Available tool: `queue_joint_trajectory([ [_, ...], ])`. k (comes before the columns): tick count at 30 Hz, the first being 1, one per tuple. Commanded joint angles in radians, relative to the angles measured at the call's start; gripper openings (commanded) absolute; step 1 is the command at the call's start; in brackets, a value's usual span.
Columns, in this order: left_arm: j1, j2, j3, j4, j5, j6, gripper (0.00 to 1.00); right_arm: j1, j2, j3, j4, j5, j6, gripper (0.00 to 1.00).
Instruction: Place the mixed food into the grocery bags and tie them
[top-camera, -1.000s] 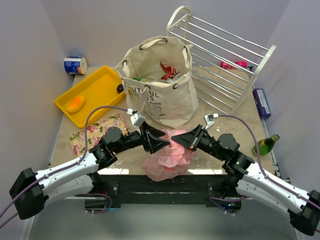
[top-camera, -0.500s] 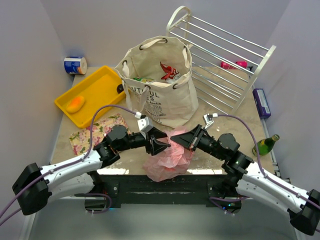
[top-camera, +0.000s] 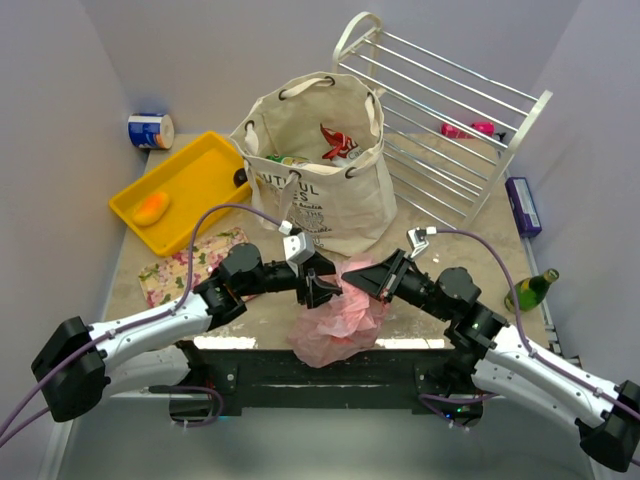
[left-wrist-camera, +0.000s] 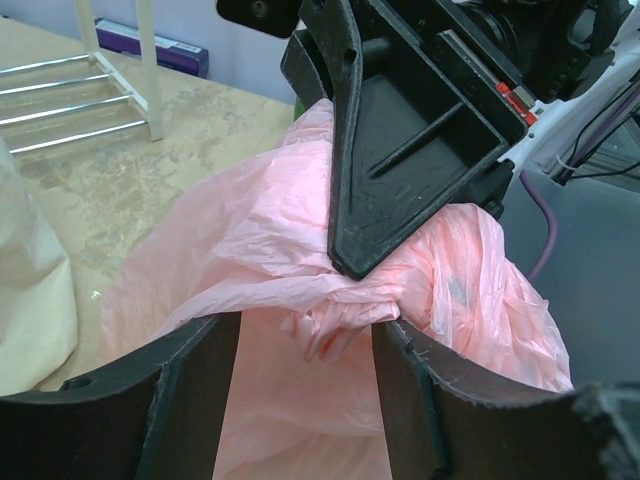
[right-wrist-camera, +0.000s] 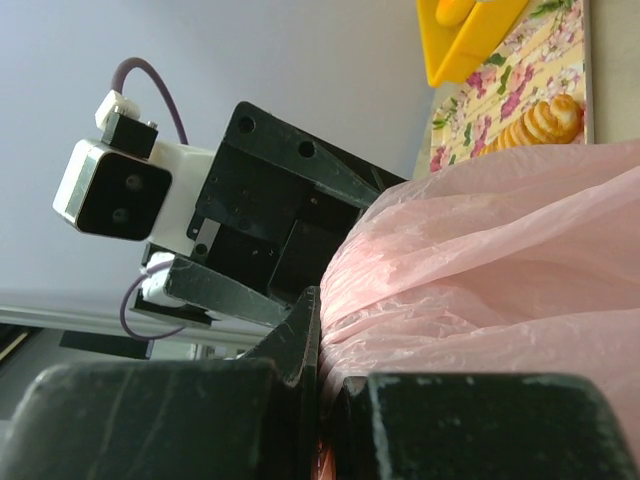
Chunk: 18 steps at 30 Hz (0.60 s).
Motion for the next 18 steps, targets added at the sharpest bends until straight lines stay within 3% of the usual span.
queue_joint_trajectory([
  [1, -0.003, -0.003, 0.037, 0.071, 0.060, 0.042, 0.51, -0.002, -0.009, 0.013, 0.020, -0.021, 0.000, 0.00],
  [9, -0.003, -0.007, 0.023, 0.120, 0.086, 0.031, 0.00, -0.002, -0.006, 0.058, -0.073, -0.015, -0.049, 0.00],
  [12, -0.003, -0.003, 0.011, 0.126, 0.083, 0.013, 0.00, -0.002, -0.006, 0.108, -0.174, -0.004, -0.101, 0.00],
  [13, -0.004, -0.003, 0.005, 0.126, 0.078, 0.011, 0.00, -0.002, -0.008, 0.122, -0.203, 0.004, -0.136, 0.03],
  [14, -0.003, -0.007, -0.001, 0.118, 0.075, 0.008, 0.00, -0.002, -0.011, 0.138, -0.231, 0.008, -0.155, 0.16],
  [18, -0.003, -0.027, -0.018, 0.075, 0.033, 0.006, 0.00, -0.003, -0.020, 0.251, -0.430, 0.036, -0.252, 0.43],
])
